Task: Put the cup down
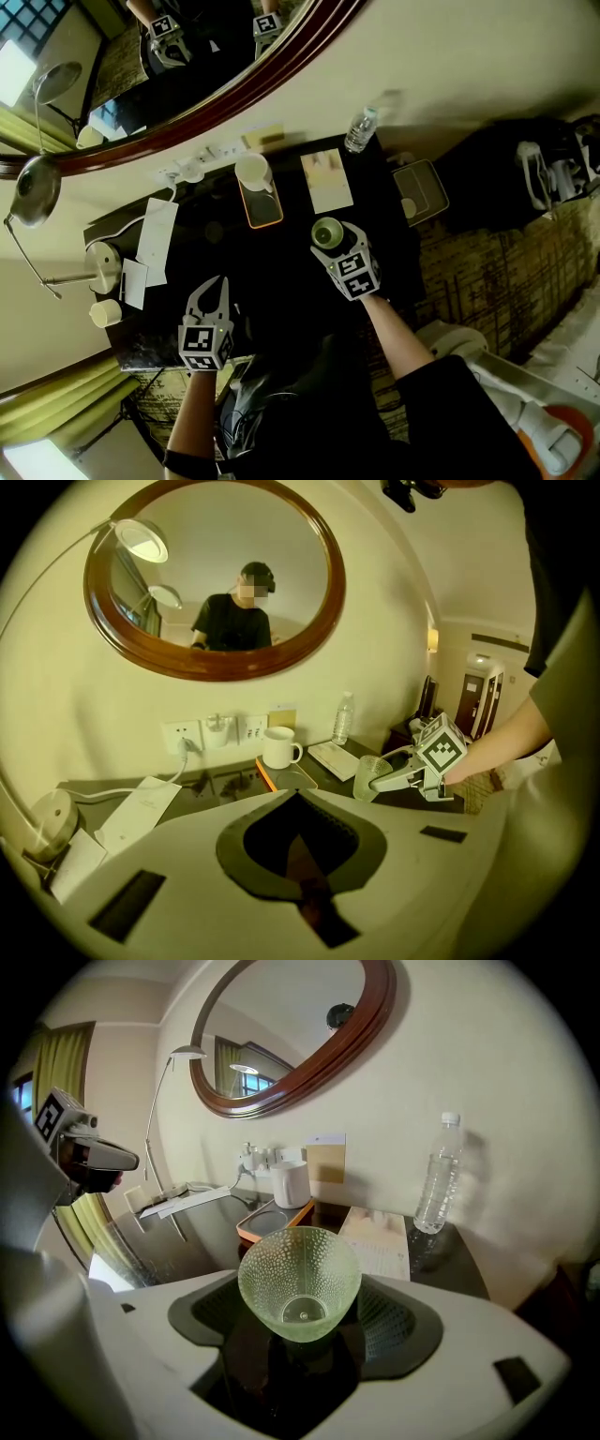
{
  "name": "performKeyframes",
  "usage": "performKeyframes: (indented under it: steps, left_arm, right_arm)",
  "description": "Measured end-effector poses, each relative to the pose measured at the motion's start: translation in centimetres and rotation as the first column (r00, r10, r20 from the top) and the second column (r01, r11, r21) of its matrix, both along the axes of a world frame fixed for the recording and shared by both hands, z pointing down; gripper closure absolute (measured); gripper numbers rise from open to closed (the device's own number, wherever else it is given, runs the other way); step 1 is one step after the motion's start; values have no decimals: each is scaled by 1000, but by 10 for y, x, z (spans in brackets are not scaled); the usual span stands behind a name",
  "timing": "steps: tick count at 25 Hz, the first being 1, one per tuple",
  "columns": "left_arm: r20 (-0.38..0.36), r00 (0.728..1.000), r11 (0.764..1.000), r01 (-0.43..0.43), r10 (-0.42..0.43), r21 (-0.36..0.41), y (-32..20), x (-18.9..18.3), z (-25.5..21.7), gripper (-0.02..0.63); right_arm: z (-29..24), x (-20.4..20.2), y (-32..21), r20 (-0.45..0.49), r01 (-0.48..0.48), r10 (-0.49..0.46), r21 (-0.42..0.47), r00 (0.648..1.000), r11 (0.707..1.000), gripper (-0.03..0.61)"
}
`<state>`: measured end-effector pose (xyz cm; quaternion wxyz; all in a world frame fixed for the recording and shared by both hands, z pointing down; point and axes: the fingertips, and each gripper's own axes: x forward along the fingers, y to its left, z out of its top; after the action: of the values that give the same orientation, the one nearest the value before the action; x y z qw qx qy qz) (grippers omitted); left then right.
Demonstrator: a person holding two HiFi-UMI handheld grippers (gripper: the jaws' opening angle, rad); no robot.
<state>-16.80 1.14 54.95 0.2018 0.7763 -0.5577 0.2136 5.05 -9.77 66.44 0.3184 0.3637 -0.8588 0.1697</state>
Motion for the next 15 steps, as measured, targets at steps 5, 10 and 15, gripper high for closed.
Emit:
performKeyframes:
  steps: [5, 10, 15]
  left_arm:
    - [-2, 1000, 1000, -10, 10, -2, 5, 5, 0, 613]
    - [-8, 1000, 1000, -6, 7, 8, 5, 5, -5, 613]
    - [-19, 1000, 999, -13, 14, 35, 2, 9, -20, 613]
  right_arm:
    - [-6, 8, 2, -18, -15, 16, 12, 1000, 1000, 150]
    - [-22, 11, 7, -14, -2, 2, 22, 1000, 1000, 149]
    - [-55, 20, 15, -1, 2, -2, 34, 1000, 999, 150]
